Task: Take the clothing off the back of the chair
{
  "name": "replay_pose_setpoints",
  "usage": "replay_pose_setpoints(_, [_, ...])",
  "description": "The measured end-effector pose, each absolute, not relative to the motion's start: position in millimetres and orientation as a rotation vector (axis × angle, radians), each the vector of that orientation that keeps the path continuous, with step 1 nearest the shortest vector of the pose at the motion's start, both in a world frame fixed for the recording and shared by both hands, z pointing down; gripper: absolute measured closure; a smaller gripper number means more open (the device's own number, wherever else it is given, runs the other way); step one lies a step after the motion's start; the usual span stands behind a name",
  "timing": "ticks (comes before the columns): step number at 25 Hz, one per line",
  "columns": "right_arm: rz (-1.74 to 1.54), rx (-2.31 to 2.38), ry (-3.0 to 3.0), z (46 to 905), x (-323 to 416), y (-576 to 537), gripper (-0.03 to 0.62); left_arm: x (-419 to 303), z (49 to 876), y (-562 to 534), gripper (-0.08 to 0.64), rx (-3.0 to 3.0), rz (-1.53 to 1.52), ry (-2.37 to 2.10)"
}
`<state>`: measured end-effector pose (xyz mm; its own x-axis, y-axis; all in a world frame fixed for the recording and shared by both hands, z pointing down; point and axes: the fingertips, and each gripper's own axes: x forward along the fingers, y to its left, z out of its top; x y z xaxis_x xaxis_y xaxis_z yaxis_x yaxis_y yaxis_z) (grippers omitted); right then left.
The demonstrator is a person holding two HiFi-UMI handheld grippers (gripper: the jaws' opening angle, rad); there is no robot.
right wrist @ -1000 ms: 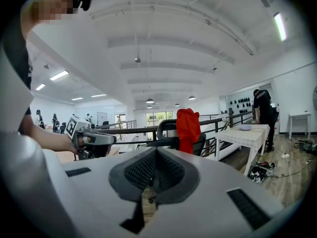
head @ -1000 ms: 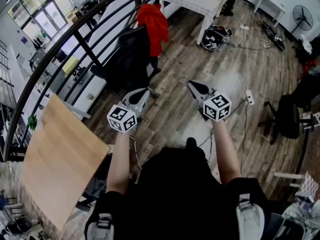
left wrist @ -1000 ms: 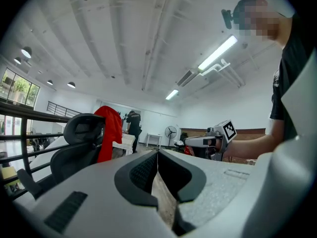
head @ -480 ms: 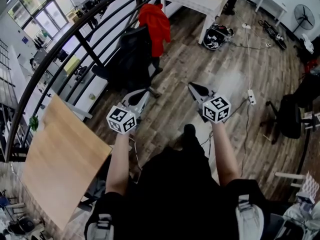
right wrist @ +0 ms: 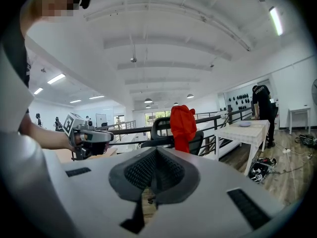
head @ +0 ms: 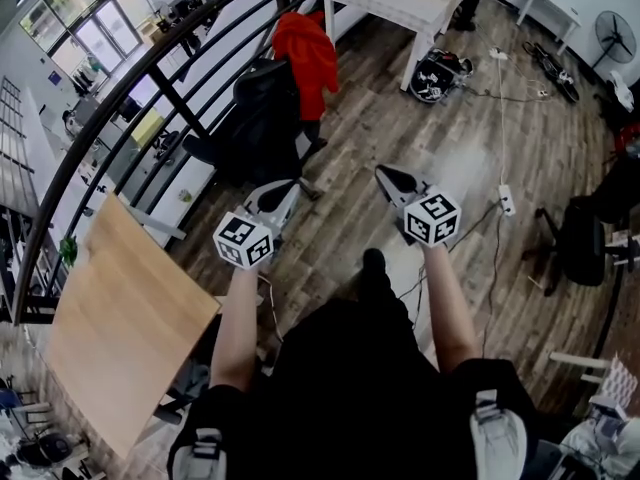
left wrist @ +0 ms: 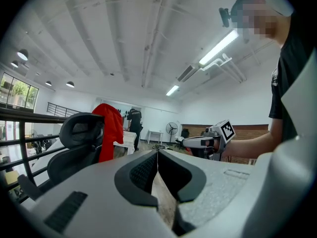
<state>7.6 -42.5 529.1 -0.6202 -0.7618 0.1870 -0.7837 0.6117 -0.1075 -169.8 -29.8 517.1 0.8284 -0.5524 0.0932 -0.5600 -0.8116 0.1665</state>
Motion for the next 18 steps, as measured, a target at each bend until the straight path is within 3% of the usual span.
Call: replay_pose_setpoints(18, [0.335, 1.26, -2.721, 540, 45, -116, 0.594, -127, 519, -94, 0.556, 2.792, 0.114, -0.887])
